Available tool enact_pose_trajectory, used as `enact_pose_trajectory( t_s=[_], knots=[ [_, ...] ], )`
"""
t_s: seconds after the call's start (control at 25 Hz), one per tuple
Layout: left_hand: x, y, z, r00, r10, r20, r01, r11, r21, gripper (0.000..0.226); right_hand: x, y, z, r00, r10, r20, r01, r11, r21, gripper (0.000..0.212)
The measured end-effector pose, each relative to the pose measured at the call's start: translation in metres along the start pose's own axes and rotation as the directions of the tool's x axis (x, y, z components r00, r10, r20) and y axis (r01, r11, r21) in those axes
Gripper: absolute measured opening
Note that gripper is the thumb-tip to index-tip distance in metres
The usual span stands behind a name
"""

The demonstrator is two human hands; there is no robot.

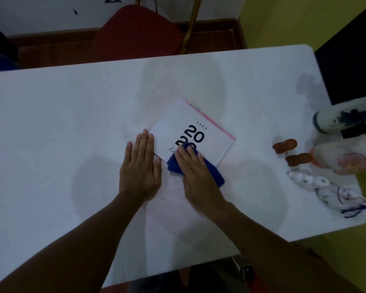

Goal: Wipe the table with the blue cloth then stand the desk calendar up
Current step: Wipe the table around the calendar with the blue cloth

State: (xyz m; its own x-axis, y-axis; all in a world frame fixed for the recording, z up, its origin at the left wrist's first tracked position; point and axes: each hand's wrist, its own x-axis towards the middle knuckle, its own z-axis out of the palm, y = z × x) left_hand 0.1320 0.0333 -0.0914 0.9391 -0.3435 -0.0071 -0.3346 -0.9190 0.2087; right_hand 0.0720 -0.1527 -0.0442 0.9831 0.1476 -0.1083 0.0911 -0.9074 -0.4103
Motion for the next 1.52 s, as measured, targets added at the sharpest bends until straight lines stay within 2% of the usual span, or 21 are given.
enact_pose_trajectory(
  t_s=[0.08,0.12,0.2,0.28,0.36,0.44,0.52,0.6,0.64,0.72,0.8,0.88,1.0,1.2,1.4,1.52],
  knots=[
    [0.001,0.000,0.000,1.000,0.000,-0.008,0.000,1.000,-0.005,0.069,-0.005,0.027,-0.015,0.993,-0.121,0.004,0.121,0.993,0.015,0.068],
    [0.001,-0.001,-0.001,1.000,0.002,-0.014,-0.002,1.000,-0.011,0.069,-0.003,0.044,-0.023,0.993,-0.110,-0.034,0.110,0.994,0.027,0.065],
    [0.001,0.000,0.000,1.000,0.009,-0.029,-0.009,1.000,-0.019,0.069,0.008,0.078,-0.041,0.996,0.025,-0.089,-0.019,0.998,0.061,0.064],
    [0.001,0.000,0.000,0.999,0.007,-0.036,-0.007,1.000,-0.020,0.068,0.016,0.081,-0.041,0.986,0.148,-0.083,-0.139,0.985,0.097,0.065],
    [0.000,-0.001,0.000,1.000,0.005,-0.030,-0.006,1.000,-0.023,0.069,0.006,0.053,-0.022,0.979,0.159,-0.124,-0.158,0.987,0.017,0.066],
    [0.000,-0.002,0.002,1.000,0.003,-0.021,-0.004,1.000,-0.028,0.068,-0.020,0.027,-0.002,0.996,-0.027,-0.081,0.023,0.998,-0.052,0.068],
    [0.000,-0.002,0.002,1.000,0.001,-0.011,-0.001,1.000,-0.029,0.068,-0.044,0.034,-0.001,0.976,-0.219,0.019,0.220,0.975,-0.036,0.066],
    [0.000,-0.002,0.002,1.000,0.004,-0.018,-0.005,1.000,-0.024,0.068,-0.045,0.064,-0.016,0.954,-0.298,0.023,0.298,0.954,-0.005,0.061],
    [0.000,-0.002,0.002,1.000,0.008,-0.024,-0.009,1.000,-0.024,0.068,-0.040,0.080,-0.025,0.969,-0.246,-0.015,0.246,0.969,0.006,0.059],
    [0.001,-0.001,0.001,0.999,0.014,-0.032,-0.015,1.000,-0.027,0.068,-0.022,0.104,-0.040,0.993,-0.048,-0.107,0.053,0.998,0.041,0.059],
    [0.000,-0.001,0.001,0.999,0.013,-0.036,-0.014,1.000,-0.023,0.068,-0.013,0.095,-0.039,0.986,0.086,-0.145,-0.079,0.995,0.057,0.063],
    [0.000,-0.002,0.002,0.999,0.013,-0.029,-0.014,1.000,-0.021,0.068,-0.020,0.067,-0.019,0.989,0.047,-0.137,-0.047,0.999,0.004,0.067],
    [0.000,-0.001,0.003,1.000,0.002,-0.010,-0.002,1.000,-0.025,0.068,-0.037,0.040,-0.005,0.993,-0.118,-0.020,0.118,0.993,-0.012,0.062],
    [0.001,-0.002,0.003,1.000,0.003,-0.017,-0.003,1.000,-0.031,0.068,0.010,0.059,-0.024,0.999,-0.031,-0.017,0.028,0.991,-0.129,0.061],
    [0.001,-0.003,0.006,1.000,0.001,-0.025,-0.002,1.000,-0.031,0.068,0.079,0.051,-0.021,0.995,-0.094,0.029,0.098,0.972,-0.216,0.063],
    [0.001,-0.003,0.007,1.000,0.003,-0.031,-0.004,1.000,-0.029,0.068,0.119,0.039,-0.020,0.997,-0.077,0.018,0.079,0.973,-0.218,0.062]
  ],
)
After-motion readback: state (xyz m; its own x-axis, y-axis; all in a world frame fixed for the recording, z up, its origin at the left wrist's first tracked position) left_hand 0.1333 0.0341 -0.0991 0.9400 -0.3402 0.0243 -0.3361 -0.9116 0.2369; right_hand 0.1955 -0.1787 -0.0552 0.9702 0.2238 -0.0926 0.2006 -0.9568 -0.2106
